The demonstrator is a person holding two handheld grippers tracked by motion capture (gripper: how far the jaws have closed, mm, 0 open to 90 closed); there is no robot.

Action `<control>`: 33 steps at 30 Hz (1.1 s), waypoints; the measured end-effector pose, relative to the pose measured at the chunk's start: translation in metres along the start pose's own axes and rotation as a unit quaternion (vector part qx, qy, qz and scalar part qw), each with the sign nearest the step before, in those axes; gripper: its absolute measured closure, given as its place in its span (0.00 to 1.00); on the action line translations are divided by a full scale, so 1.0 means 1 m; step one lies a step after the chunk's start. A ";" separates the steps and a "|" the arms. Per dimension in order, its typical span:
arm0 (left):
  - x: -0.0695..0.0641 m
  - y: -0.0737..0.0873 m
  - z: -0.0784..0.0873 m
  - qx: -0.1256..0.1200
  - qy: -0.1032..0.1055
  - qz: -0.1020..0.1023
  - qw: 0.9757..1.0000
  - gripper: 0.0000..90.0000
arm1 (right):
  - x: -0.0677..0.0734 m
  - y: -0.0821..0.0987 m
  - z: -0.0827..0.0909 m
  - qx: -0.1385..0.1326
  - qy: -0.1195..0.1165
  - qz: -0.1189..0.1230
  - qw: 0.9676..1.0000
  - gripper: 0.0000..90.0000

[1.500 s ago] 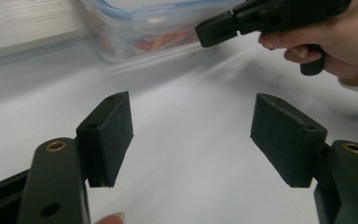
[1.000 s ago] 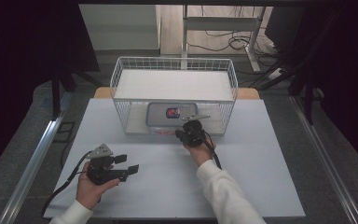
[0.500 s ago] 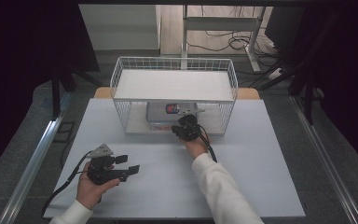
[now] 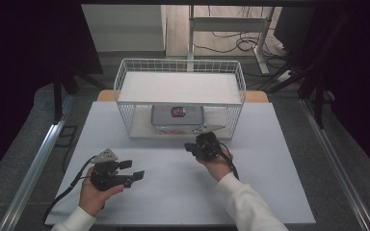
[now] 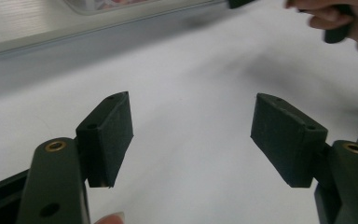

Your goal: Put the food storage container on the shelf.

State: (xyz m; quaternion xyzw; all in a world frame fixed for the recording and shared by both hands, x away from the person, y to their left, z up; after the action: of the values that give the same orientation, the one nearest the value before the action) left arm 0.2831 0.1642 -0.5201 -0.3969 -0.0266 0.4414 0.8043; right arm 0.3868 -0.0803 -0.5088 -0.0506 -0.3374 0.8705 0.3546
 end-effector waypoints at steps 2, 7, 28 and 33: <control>0.000 0.000 -0.001 0.000 -0.004 0.002 1.000 0.33 | 0.006 0.016 0.021 -0.014 -0.016 0.013 1.000 0.84; 0.002 0.001 -0.004 0.007 -0.011 0.001 1.000 0.33 | 0.009 0.051 0.054 -0.033 -0.016 0.013 0.999 0.47; 0.009 0.005 -0.016 0.039 -0.036 -0.003 0.999 0.33 | -0.034 0.132 0.109 -0.038 0.035 -0.061 0.997 0.36; 0.011 0.005 -0.016 0.041 -0.042 -0.006 0.998 0.32 | -0.033 0.131 0.104 -0.036 0.023 -0.067 0.997 0.33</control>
State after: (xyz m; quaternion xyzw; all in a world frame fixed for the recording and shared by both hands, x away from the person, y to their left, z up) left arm 0.2927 0.1637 -0.5376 -0.3445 -0.0447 0.4533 0.8209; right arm 0.3003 -0.2274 -0.5158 -0.0607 -0.3630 0.8307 0.4178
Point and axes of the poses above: each handheld gripper's, and its own axes: z roughly backward along the jaws, y roughly out of its underside, x roughly to its left, the point moved 6 cm from there along -z, roughly forward along the jaws, and after that the axes turned 10 degrees about x, right-handed, at the moved point
